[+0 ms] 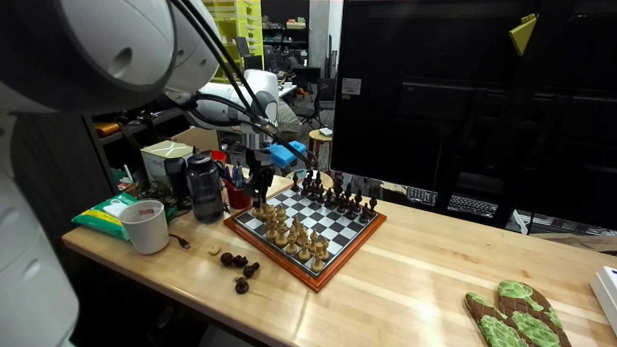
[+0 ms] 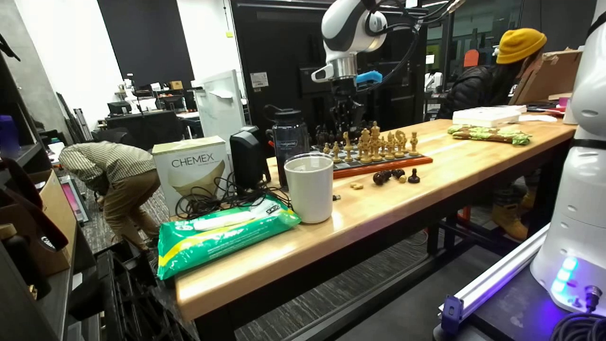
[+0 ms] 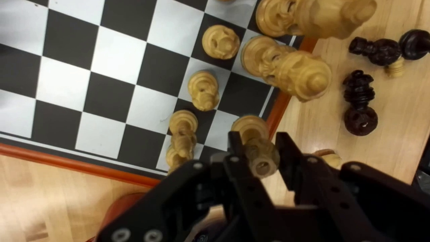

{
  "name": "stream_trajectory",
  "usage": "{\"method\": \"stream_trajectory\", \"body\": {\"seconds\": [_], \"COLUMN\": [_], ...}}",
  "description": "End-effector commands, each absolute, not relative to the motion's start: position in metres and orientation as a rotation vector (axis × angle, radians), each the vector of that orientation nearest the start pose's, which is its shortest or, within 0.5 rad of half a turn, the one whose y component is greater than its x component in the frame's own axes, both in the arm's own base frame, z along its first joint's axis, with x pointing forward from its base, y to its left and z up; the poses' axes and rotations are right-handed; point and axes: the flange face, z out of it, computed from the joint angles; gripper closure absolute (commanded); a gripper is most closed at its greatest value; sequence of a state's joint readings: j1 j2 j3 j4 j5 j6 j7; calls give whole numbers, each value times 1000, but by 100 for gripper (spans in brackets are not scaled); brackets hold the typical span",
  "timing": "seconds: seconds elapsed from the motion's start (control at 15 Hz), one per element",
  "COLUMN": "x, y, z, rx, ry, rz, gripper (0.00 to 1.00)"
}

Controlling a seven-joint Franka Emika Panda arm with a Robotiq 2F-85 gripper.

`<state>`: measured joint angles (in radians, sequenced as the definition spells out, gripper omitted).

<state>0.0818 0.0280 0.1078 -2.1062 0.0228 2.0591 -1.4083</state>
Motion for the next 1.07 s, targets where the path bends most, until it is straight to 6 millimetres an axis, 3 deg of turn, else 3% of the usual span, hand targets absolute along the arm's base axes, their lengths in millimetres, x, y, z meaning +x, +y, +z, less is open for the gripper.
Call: {"method": "stream_trajectory", "body": {"seconds": [0.0, 1.0], "x": [521, 516], "y": [104, 102], "z": [399, 386], "rx": [2190, 2135], "ry": [2307, 2364], "rz": [-45, -38], "gripper": [93, 93]}}
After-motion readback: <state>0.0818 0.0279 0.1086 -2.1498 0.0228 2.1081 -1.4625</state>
